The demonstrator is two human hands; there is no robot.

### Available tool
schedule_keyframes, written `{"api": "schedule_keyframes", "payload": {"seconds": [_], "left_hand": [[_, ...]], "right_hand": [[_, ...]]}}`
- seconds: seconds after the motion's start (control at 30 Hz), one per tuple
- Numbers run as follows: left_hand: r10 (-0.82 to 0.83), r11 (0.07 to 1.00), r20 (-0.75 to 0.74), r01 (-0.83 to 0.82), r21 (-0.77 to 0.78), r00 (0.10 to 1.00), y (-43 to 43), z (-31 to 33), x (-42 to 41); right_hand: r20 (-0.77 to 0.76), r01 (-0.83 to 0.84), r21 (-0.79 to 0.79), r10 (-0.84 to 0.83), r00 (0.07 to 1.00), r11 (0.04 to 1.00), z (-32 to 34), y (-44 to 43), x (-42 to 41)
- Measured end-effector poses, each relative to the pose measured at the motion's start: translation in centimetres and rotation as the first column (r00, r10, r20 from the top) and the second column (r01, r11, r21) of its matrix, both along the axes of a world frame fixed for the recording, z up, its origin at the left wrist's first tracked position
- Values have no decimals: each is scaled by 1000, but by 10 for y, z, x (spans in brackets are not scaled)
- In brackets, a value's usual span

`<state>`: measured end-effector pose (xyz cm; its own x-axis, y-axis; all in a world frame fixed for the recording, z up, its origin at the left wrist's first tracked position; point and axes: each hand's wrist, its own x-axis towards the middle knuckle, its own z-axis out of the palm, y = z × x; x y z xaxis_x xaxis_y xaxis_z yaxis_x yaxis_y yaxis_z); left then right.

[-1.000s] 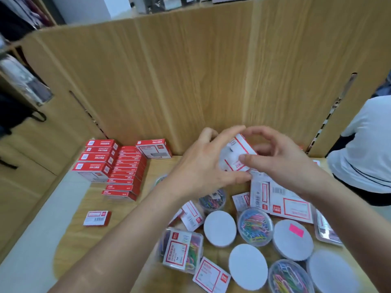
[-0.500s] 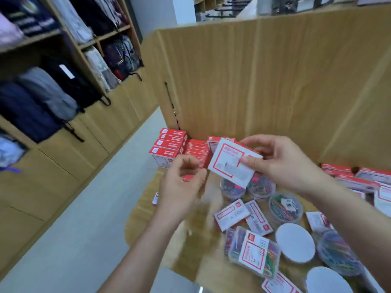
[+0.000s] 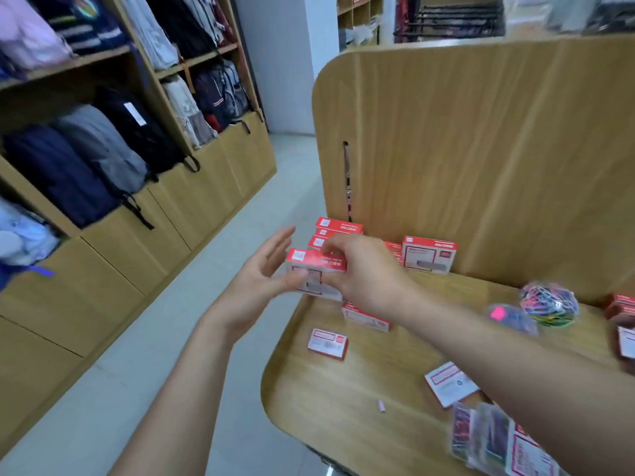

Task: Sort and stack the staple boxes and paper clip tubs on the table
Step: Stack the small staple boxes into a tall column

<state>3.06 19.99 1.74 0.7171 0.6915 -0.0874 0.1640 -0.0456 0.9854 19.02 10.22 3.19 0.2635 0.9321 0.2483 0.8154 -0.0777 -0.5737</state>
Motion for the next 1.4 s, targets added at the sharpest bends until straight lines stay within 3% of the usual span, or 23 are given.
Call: {"api": "schedule_keyframes", "payload": {"seconds": [0.1,0.33,0.4,0.5,0.6,0.67,0.73,0.8,0.87,1.1,1.4], "left_hand": [[6,994,-147,10,111,989,6,-18,1],[28,956,-199,31,290,980,12,-45,17],[2,951,-216,65,302,976,12,-46,19],[-57,977,-205,97,188,977,16,-45,24],[-94,987,-122,108,115,988,20,-45,33],[-105,987,-100,116,114,989,19,-44,35],[-151,985,-90,157,68,984,19,-41,34],[-179,984,-41,179,-6,983,24,-33,31],[-71,997,-46,70,-35,996,34,-22,39],[-111,990,-228,127,55,967,43,-11,74],[-33,978,-327,97,183,945,39,-9,72]], "right_hand": [[99,34,-51,-29,995,998,-14,13,-7],[267,181,-82,-153,952,980,-22,9,-4],[142,227,-140,-208,968,964,-16,6,6],[-320,148,-216,-214,923,965,-2,3,14],[-694,149,-182,-234,681,972,2,3,9],[-847,176,-135,-206,491,975,0,7,5],[-899,206,-121,-196,392,971,-2,8,2],[-897,231,-110,-197,396,967,-5,6,2],[-919,252,-79,-169,356,964,-5,4,2],[-982,341,-92,-142,125,936,-4,17,-8],[-973,317,-110,-168,159,942,-3,16,-9]]}}
